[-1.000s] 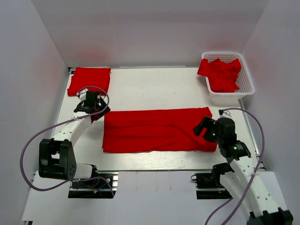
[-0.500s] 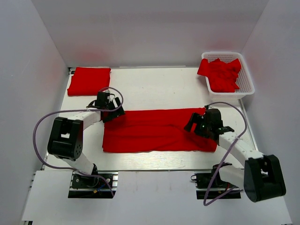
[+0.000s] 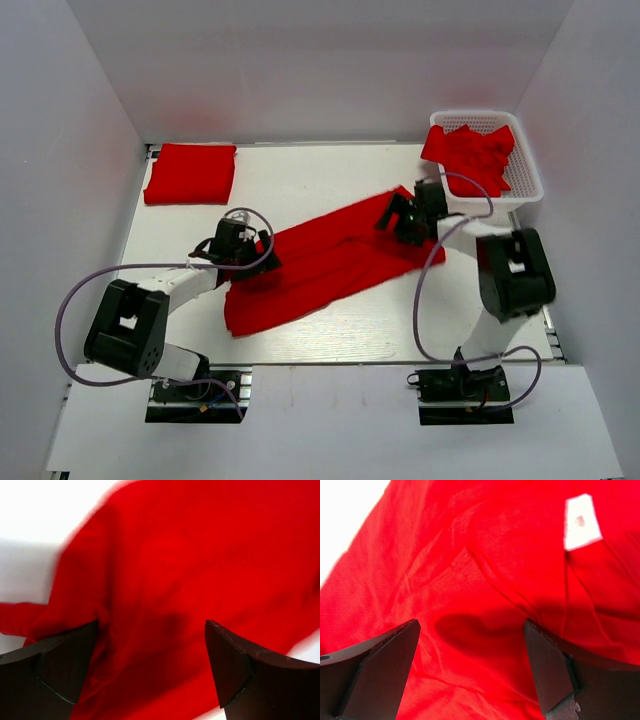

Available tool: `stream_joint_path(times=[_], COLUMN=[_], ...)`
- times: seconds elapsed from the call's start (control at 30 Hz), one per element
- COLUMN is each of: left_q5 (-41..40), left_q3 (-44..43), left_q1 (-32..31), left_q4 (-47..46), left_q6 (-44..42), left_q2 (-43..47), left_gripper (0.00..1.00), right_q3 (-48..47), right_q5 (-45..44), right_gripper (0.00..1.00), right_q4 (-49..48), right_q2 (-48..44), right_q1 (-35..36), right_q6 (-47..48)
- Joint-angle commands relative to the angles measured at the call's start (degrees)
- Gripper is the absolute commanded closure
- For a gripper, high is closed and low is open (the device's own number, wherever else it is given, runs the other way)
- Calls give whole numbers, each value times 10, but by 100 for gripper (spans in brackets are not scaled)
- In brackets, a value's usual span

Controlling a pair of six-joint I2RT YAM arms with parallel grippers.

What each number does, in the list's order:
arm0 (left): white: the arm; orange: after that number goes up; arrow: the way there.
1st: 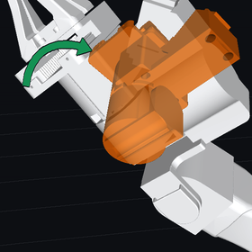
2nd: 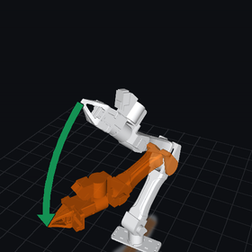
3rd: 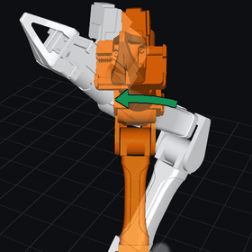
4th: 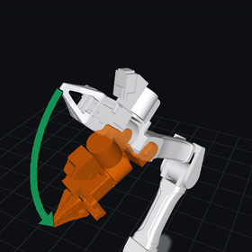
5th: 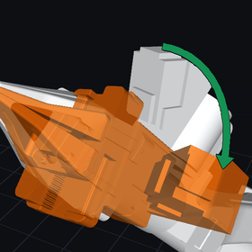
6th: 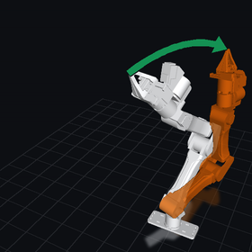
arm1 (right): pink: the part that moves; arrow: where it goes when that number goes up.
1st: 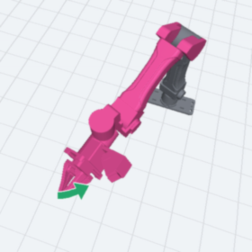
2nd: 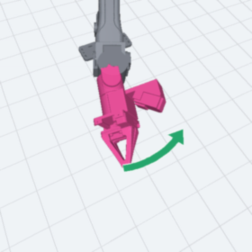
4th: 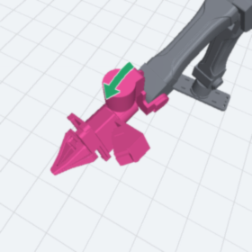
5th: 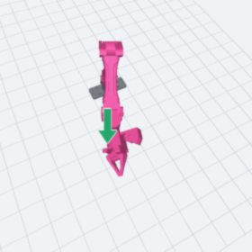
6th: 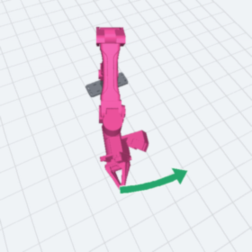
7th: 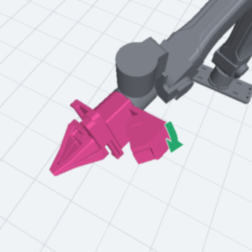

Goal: Fold and stack the t-shirts
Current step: Rotate the tshirt 90 degrees

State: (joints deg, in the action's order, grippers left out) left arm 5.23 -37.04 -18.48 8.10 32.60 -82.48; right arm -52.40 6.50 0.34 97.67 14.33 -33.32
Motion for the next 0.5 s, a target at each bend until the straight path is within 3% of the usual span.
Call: stream_joint_path(times=[0.0, 0.13, 0.2, 0.3, 0.4, 0.47], left_q5=[113, 164, 233, 274, 324, 312], left_q3=[61, 74, 74, 74, 51, 24], left_q1=[-39, -79, -104, -150, -196, -219], left_q4=[184, 246, 229, 216, 216, 222], left_q6=[29, 29, 29, 34, 40, 40], left_q2=[2, 38, 38, 38, 44, 60], left_gripper=[1, 1, 1, 1, 1, 1], right_q3=[-74, -251, -316, -463, -485, -473], right_q5=[61, 147, 176, 185, 178, 169], right_gripper=[10, 10, 10, 10, 10, 10], right_q4=[-11, -21, -35, -3, -20, -35], right_q2=[136, 253, 316, 371, 400, 396], right_q1=[3, 9, 15, 30, 49, 61], right_q6=[15, 39, 48, 65, 63, 66])
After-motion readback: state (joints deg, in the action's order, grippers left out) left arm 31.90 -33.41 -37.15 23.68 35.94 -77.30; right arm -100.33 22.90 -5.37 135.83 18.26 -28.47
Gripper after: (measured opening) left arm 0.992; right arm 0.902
